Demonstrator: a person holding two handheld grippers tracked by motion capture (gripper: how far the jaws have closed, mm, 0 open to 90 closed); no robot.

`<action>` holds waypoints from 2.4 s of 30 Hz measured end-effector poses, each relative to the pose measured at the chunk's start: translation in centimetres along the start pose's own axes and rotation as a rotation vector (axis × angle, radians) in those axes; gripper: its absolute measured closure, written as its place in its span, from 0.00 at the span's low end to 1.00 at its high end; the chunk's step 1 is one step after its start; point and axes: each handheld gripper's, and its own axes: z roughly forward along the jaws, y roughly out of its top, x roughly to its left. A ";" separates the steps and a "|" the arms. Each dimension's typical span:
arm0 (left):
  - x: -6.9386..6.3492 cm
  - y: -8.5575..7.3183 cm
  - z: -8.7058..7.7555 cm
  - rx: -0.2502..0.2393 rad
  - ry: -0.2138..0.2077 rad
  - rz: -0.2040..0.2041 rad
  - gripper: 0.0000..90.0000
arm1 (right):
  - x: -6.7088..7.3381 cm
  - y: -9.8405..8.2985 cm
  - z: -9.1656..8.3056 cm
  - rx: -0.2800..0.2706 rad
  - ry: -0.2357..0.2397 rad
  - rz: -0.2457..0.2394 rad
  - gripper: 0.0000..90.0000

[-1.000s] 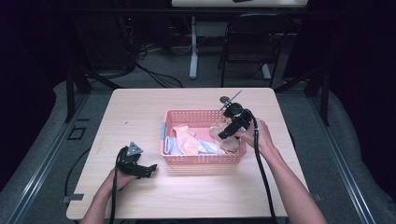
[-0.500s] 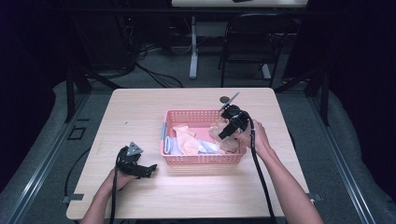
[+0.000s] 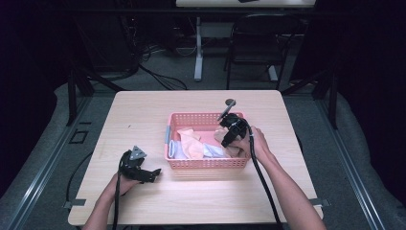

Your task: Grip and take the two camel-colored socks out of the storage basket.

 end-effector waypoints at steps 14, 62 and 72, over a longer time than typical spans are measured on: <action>0.0 0.0 0.0 -0.001 0.000 -0.002 0.01 | -0.3 -0.7 -2.4 -0.147 0.043 0.019 0.91; 0.0 0.0 0.0 -0.001 0.000 -0.001 0.01 | -1.4 -5.6 -15.7 -0.435 -0.012 0.036 0.92; 0.0 0.0 0.0 -0.001 -0.003 -0.003 0.01 | -3.3 -9.4 -17.4 -0.468 -0.054 0.096 0.92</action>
